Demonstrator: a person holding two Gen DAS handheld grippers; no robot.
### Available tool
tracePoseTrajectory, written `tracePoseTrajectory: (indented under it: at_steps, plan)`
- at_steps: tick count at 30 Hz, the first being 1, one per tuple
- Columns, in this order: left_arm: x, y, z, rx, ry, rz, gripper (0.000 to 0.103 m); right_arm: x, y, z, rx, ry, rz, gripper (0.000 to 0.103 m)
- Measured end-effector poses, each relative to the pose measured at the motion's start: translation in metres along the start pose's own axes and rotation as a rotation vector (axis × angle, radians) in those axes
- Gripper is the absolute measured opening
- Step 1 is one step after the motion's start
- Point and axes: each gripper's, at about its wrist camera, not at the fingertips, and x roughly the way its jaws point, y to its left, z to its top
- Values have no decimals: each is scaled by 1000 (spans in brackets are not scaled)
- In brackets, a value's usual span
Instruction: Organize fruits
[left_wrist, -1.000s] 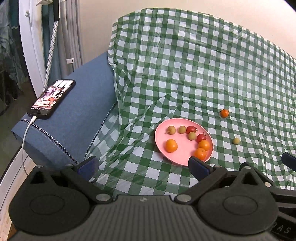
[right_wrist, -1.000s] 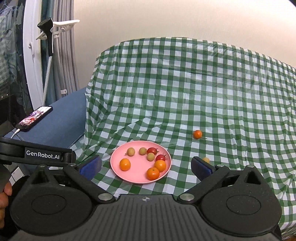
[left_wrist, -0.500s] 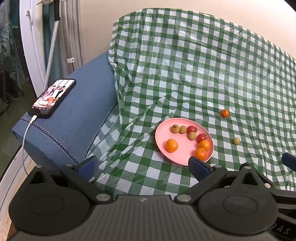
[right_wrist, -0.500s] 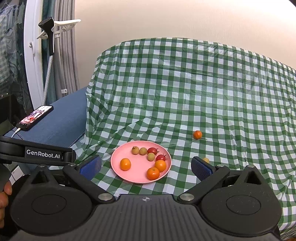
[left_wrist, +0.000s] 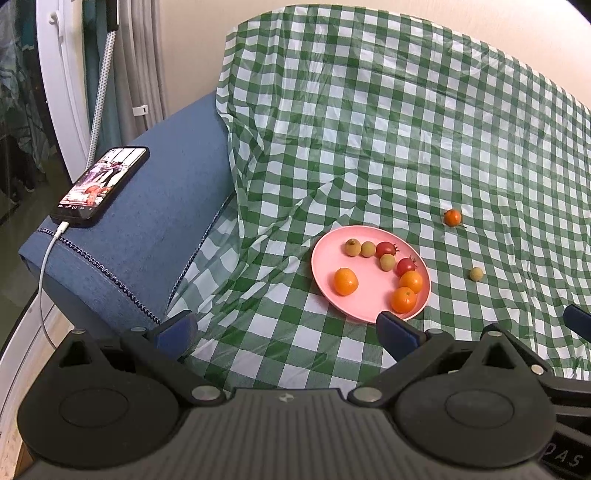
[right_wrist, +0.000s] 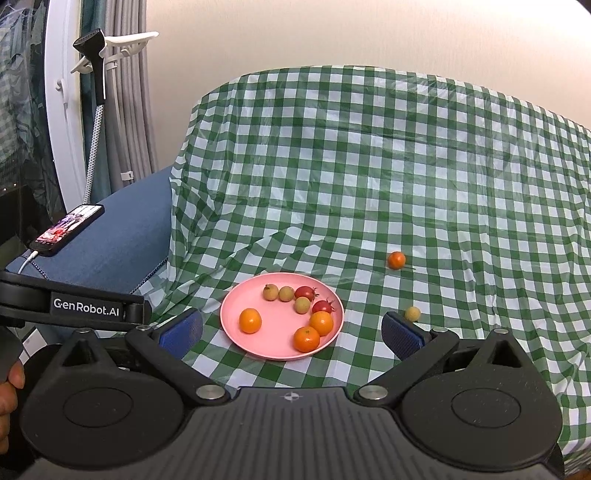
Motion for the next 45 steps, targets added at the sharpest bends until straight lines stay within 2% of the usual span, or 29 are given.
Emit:
tracePoseTrajectory:
  at_steps: [11,19,23,26,30,34,38,42,43,45]
  plan:
    - [12,-5,1,21,32,17,103,14,-9,-5,17,29,16,102]
    - [31,-13,1,49,90,45,103,28,-24,-9,68,53,19,102]
    - [46,-21,4,75,128,62,103,42,-46,-14,126,67,-20,102]
    - [61,-29,9,88,165,73,103,58,-70,-19,165,68,-83,102]
    - [82,-44,24,98,199,77,103,96,-114,-29,222,87,-173,102]
    - [108,-65,46,95,241,59,103,159,-155,-41,205,131,-235,102]
    - [134,-86,69,72,256,46,103,221,-183,-42,190,167,-233,102]
    - [159,-109,88,77,269,38,103,267,-191,-42,134,198,-213,102]
    - [164,-115,91,84,269,38,103,275,-191,-43,113,207,-205,99]
    - [175,-126,97,101,267,37,103,285,-193,-48,83,226,-194,84]
